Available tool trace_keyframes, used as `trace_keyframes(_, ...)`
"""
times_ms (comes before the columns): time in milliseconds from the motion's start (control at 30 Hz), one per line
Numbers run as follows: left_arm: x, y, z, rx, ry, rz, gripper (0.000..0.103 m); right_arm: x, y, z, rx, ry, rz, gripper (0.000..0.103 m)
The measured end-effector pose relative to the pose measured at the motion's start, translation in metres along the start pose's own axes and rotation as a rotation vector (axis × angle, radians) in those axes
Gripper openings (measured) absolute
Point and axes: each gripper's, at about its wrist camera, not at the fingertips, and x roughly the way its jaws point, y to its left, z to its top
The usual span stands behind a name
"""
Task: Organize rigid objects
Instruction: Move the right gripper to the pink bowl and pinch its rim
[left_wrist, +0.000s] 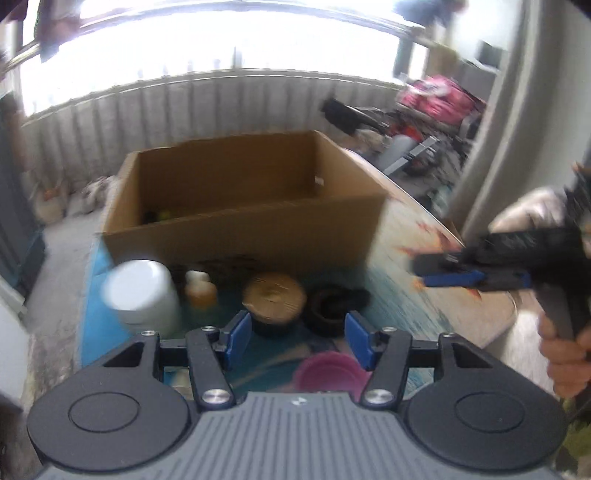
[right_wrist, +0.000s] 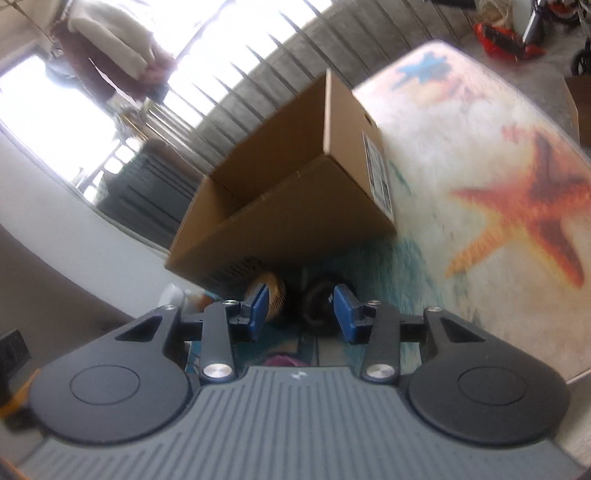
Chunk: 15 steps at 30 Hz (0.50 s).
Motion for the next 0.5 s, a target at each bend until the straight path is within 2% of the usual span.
trace_keyframes(200, 0.025, -0.027, -0.032, 0.080, 0.086, 0.011, 0.057, 0.018, 0.013, -0.011, -0.037, 0.092, 0.037, 0.039)
trace_keyframes(300, 0.037, -0.029, -0.044, 0.101, 0.154, 0.007, 0.057, 0.034, 0.016, -0.021, -0.042, 0.158, 0.019, 0.039)
trace_keyframes(400, 0.044, -0.031, -0.051, 0.129, 0.184, 0.030, 0.057, 0.048, 0.016, -0.035, -0.028, 0.214, 0.012, 0.039)
trace_keyframes(500, 0.047, -0.032, -0.056, 0.159, 0.198, 0.044, 0.069, 0.059, 0.022, -0.046, -0.050, 0.244, 0.001, 0.039)
